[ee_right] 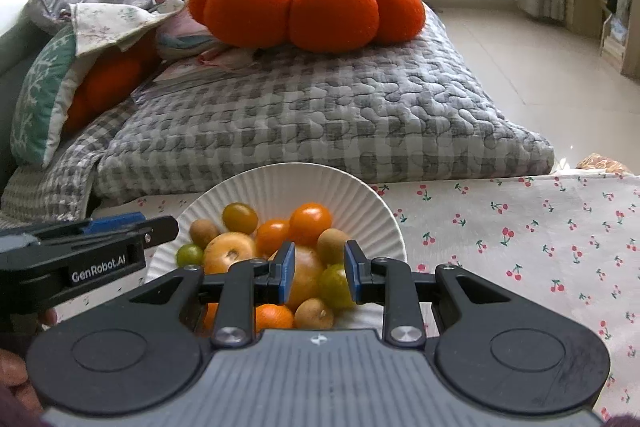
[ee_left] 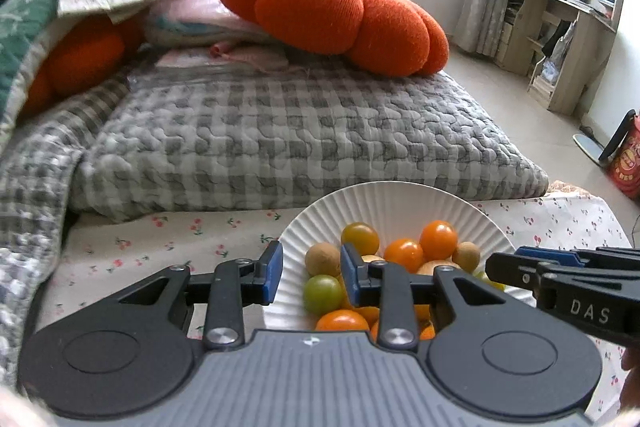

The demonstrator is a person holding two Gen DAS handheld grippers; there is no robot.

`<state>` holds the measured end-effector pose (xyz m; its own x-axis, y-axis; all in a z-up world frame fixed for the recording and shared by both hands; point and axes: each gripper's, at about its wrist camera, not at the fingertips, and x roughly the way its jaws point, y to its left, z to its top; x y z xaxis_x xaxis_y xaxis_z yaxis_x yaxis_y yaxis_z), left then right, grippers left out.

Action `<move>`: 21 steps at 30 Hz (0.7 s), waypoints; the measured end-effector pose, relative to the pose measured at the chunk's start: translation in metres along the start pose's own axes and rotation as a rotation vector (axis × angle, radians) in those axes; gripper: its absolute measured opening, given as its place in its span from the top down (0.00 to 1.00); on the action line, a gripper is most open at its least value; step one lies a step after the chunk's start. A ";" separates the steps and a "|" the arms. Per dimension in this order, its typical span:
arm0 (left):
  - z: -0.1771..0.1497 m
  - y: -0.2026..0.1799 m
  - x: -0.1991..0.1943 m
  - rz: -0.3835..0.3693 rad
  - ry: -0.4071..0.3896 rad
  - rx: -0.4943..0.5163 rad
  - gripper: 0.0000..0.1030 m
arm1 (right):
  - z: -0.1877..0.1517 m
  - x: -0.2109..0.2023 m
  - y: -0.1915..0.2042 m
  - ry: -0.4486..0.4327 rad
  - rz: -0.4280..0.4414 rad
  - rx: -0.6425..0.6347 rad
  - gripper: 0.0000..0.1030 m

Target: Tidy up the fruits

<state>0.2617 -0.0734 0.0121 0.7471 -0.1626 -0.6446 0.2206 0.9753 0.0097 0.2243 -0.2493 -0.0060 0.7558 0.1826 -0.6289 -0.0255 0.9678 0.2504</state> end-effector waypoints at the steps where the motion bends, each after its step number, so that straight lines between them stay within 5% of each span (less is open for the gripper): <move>1: -0.001 0.000 -0.006 0.008 -0.005 0.005 0.74 | -0.002 -0.004 0.003 -0.005 -0.001 -0.008 0.74; 14: -0.049 0.009 -0.104 0.085 -0.048 -0.008 0.63 | -0.042 -0.089 0.043 -0.104 0.033 -0.071 0.60; 21: -0.085 0.006 -0.166 0.106 -0.099 -0.011 0.45 | -0.079 -0.137 0.062 -0.138 0.024 -0.080 0.31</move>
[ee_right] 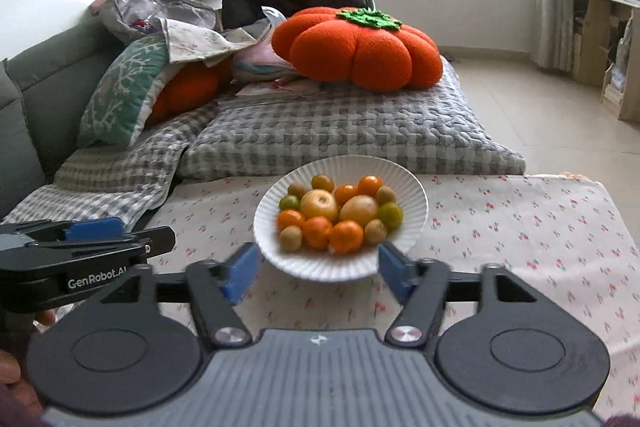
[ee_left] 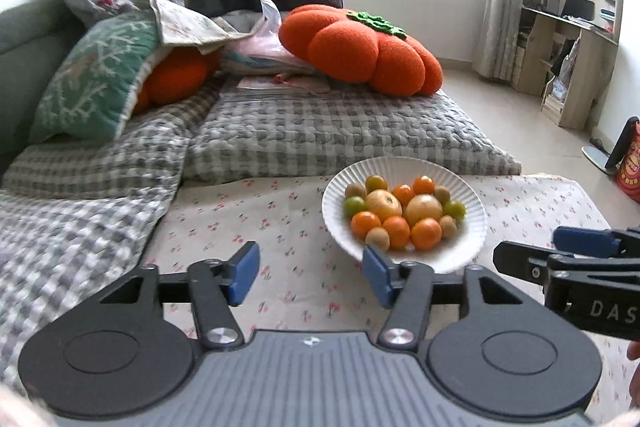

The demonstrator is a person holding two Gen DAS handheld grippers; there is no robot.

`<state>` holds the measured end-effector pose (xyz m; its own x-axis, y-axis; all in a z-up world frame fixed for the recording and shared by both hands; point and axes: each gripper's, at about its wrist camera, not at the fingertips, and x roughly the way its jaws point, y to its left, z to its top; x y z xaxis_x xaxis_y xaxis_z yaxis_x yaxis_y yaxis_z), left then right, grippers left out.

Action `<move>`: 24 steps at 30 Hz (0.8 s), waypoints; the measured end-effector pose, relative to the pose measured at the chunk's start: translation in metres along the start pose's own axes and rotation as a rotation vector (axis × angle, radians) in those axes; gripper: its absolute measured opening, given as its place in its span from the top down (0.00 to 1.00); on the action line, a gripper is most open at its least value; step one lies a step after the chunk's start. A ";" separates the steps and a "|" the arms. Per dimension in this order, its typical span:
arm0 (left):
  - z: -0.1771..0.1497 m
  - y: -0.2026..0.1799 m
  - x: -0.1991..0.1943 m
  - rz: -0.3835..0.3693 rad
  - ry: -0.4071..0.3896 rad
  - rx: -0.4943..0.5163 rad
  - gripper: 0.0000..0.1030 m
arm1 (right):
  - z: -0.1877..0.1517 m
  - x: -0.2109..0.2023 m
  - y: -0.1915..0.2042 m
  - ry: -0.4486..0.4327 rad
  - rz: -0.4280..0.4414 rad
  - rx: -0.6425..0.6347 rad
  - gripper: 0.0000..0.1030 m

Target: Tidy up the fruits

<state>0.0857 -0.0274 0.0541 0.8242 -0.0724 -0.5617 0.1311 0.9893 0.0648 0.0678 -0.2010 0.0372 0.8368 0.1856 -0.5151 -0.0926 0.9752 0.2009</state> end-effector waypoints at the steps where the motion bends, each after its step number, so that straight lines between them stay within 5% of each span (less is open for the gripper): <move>1: -0.005 0.000 -0.008 0.000 -0.005 0.002 0.44 | -0.004 -0.007 0.002 -0.007 0.000 -0.005 0.28; 14: -0.050 -0.001 -0.053 -0.045 -0.022 -0.005 0.35 | -0.045 -0.046 0.024 -0.060 -0.025 -0.006 0.13; 24: -0.073 0.001 -0.067 -0.031 -0.049 0.010 0.13 | -0.070 -0.063 0.028 -0.091 -0.068 -0.003 0.02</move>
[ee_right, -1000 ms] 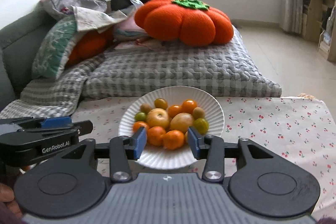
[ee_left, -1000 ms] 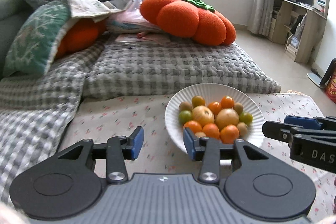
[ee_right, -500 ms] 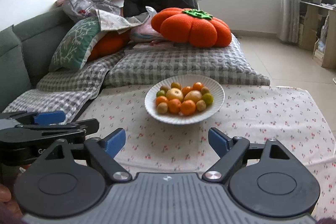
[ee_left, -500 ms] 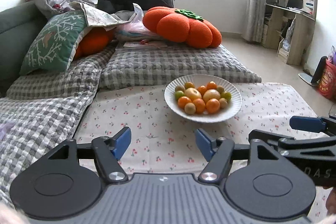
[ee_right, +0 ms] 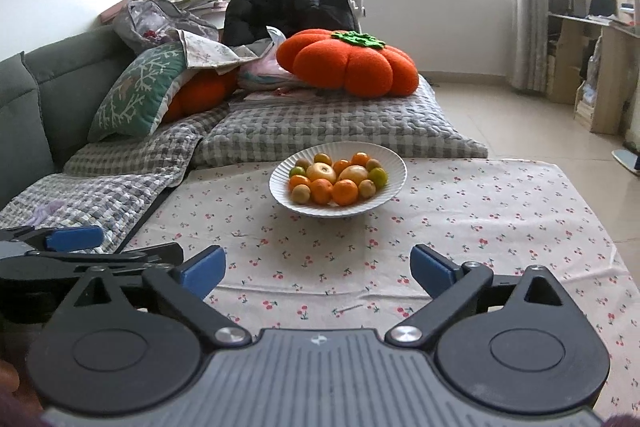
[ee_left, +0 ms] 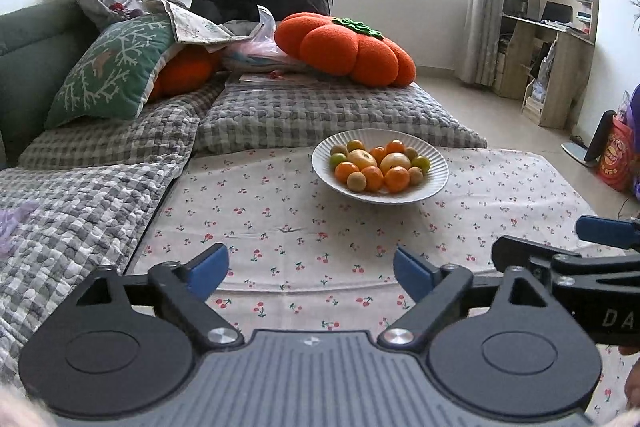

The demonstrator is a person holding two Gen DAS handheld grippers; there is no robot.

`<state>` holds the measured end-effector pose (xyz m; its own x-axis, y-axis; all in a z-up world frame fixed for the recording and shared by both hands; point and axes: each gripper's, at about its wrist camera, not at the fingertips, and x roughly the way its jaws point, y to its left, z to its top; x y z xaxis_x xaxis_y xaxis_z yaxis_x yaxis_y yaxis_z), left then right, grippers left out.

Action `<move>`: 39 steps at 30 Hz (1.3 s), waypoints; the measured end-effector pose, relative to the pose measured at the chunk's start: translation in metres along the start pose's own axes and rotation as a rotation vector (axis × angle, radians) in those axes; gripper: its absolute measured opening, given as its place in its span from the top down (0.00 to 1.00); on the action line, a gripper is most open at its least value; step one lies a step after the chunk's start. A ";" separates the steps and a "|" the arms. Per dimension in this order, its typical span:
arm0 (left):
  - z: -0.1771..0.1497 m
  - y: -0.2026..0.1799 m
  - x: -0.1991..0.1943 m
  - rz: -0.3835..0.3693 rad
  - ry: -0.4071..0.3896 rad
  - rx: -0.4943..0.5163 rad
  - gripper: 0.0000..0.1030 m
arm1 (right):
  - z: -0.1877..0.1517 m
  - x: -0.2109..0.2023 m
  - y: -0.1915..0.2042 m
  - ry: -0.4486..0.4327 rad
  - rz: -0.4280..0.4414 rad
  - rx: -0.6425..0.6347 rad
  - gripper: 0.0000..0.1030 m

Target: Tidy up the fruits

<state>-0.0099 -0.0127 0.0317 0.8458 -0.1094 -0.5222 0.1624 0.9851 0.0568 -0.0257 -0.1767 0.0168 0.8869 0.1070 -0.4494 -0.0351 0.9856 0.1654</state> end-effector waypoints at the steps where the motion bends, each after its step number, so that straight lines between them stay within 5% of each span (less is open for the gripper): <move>1: -0.001 -0.001 0.000 0.006 -0.004 0.004 0.12 | -0.001 -0.001 0.000 -0.002 -0.002 0.001 0.01; 10: 0.000 -0.004 -0.004 0.042 -0.056 0.020 0.06 | -0.004 -0.005 -0.001 -0.045 -0.026 -0.009 0.00; 39: 0.000 -0.006 0.006 0.037 -0.041 0.002 0.06 | -0.005 -0.001 -0.005 -0.036 -0.024 0.009 0.00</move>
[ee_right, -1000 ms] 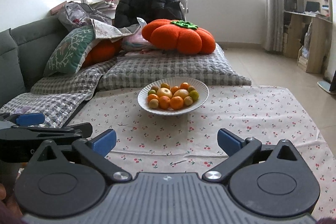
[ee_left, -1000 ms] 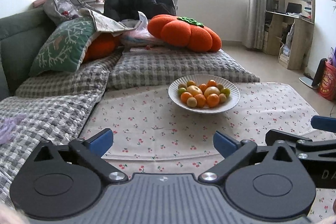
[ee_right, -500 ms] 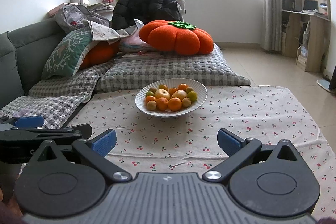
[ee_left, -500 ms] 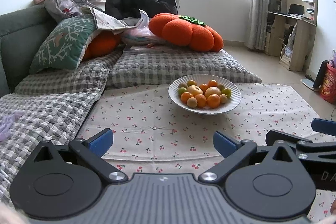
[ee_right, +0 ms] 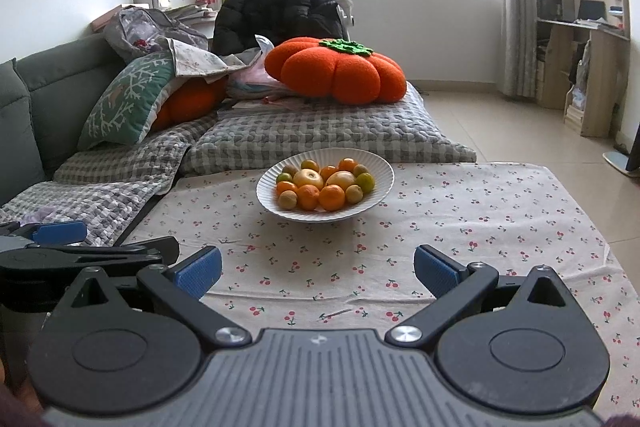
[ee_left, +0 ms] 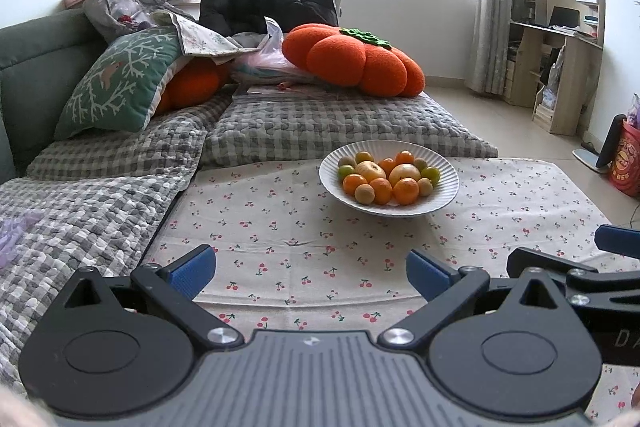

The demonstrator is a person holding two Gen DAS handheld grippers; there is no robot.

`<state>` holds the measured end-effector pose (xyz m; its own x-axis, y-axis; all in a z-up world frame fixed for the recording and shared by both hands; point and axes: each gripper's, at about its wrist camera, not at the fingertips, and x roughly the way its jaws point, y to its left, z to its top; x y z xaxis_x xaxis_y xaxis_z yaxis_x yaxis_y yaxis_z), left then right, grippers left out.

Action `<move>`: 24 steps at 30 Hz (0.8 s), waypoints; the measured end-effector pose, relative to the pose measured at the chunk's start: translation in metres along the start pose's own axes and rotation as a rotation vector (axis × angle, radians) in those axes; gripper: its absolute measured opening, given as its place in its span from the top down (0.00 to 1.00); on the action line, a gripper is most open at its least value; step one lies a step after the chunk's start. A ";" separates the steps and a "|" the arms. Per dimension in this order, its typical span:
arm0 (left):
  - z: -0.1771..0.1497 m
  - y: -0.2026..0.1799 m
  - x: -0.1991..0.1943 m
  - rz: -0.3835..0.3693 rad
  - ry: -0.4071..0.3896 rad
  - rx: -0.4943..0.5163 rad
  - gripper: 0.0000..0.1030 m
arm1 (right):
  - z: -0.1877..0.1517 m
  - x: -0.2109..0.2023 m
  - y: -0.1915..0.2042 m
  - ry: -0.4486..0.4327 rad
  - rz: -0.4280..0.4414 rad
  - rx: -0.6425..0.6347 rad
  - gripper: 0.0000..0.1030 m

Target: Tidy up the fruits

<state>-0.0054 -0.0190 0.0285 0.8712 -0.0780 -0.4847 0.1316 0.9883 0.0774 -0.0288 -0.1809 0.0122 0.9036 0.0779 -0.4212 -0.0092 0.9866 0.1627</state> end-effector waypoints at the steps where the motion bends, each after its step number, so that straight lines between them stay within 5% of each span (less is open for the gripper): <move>1: 0.000 0.000 0.000 0.001 0.000 0.000 0.06 | 0.000 0.000 0.000 0.000 0.000 0.000 0.00; 24: 0.000 0.004 0.004 -0.010 0.037 -0.023 0.06 | -0.002 0.001 0.003 0.004 -0.002 -0.001 0.00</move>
<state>-0.0012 -0.0157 0.0263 0.8518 -0.0831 -0.5172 0.1285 0.9903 0.0525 -0.0286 -0.1779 0.0106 0.9020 0.0764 -0.4249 -0.0077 0.9869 0.1611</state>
